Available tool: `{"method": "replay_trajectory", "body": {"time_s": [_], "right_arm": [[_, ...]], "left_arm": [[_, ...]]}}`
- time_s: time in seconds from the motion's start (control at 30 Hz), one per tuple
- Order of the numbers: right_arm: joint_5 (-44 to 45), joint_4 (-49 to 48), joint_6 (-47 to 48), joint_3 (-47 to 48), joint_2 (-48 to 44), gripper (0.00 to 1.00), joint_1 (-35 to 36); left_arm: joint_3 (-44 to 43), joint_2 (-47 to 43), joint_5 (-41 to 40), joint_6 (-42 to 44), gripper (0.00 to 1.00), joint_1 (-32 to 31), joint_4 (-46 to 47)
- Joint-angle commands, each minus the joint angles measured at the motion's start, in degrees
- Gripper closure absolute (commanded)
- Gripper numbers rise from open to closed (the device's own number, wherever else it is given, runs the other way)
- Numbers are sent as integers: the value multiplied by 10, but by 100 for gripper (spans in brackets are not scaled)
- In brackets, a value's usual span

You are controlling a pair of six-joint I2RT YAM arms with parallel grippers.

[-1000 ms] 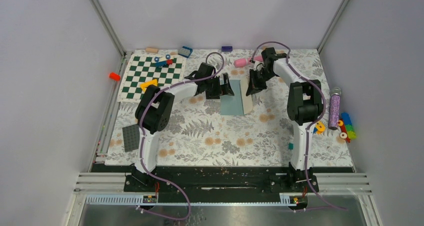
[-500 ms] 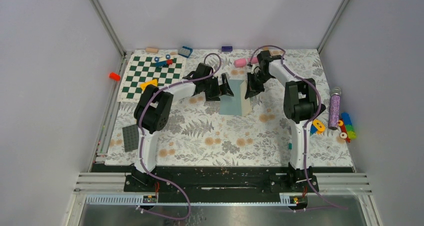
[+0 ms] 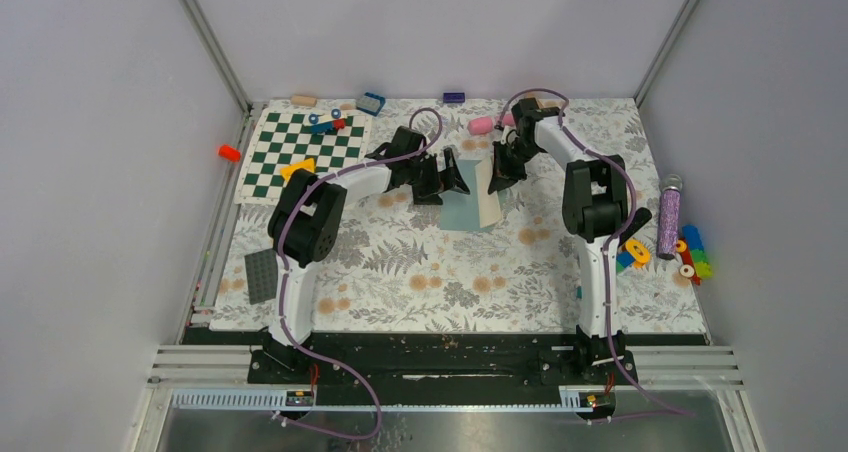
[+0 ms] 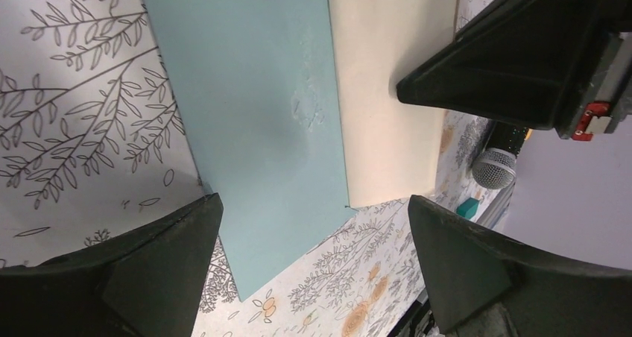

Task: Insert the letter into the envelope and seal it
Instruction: Place the letter in the envelope.

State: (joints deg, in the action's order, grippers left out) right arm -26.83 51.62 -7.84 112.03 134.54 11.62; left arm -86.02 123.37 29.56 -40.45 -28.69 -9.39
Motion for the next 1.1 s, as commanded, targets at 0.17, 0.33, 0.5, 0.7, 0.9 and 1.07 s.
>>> {"method": "replay_trajectory", "body": {"time_s": [0.17,0.33,0.5,0.7,0.9,1.07], "right_arm": [[26,33,-9,22,16,100,5],[34,31,-14,21,10,100,5],[39,32,-13,19,9,100,6],[42,32,-13,19,4,100,8],[44,27,-15,15,-2,100,10],[50,26,-15,11,-13,100,10]], "left_arm": [[-36,-1,46,-19,1,13,6],[-18,-15,52,-28,1,24,31],[-19,1,62,-42,1,22,48],[-16,17,83,-63,1,16,75],[-44,30,-5,-7,1,0,-15],[-44,49,-47,-6,1,-1,-41]]}}
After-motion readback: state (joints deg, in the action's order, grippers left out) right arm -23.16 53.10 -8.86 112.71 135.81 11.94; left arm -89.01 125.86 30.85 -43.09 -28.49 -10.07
